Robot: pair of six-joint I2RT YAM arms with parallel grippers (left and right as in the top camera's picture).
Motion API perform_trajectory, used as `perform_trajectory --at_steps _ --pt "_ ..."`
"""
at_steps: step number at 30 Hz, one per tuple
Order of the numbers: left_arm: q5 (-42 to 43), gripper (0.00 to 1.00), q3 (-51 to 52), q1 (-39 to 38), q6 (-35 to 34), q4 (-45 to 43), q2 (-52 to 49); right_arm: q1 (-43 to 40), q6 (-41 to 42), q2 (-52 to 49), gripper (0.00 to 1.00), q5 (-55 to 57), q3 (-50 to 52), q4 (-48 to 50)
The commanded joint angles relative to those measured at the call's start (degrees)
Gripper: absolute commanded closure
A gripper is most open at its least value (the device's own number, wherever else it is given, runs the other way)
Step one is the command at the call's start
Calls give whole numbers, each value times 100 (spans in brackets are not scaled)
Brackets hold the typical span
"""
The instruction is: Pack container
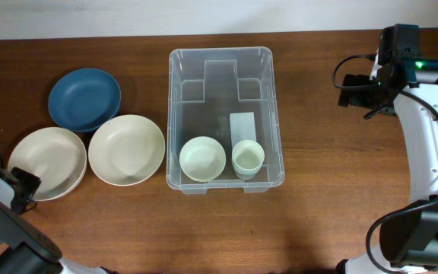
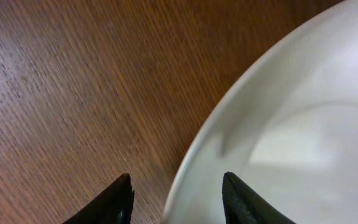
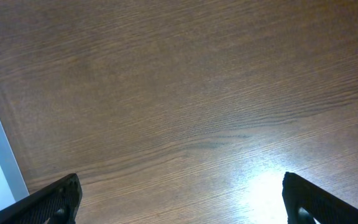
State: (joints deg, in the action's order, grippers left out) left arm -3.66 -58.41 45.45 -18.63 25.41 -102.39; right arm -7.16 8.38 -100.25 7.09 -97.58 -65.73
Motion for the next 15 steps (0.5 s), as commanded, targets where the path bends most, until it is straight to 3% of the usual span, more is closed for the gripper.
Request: perform_trajectory --at_steps 1,5,10,15 --pt "-87 52 -35 22 33 -39 -142 -37 28 -42 1 70 -13 2" --pt "-142 55 -35 22 35 -42 -142 -37 28 -42 1 70 -13 0" --pt "-304 78 -35 37 33 13 -142 -37 28 -42 1 70 -13 2" --pt "-304 91 -35 48 33 33 -142 -37 28 -42 1 70 -13 0"
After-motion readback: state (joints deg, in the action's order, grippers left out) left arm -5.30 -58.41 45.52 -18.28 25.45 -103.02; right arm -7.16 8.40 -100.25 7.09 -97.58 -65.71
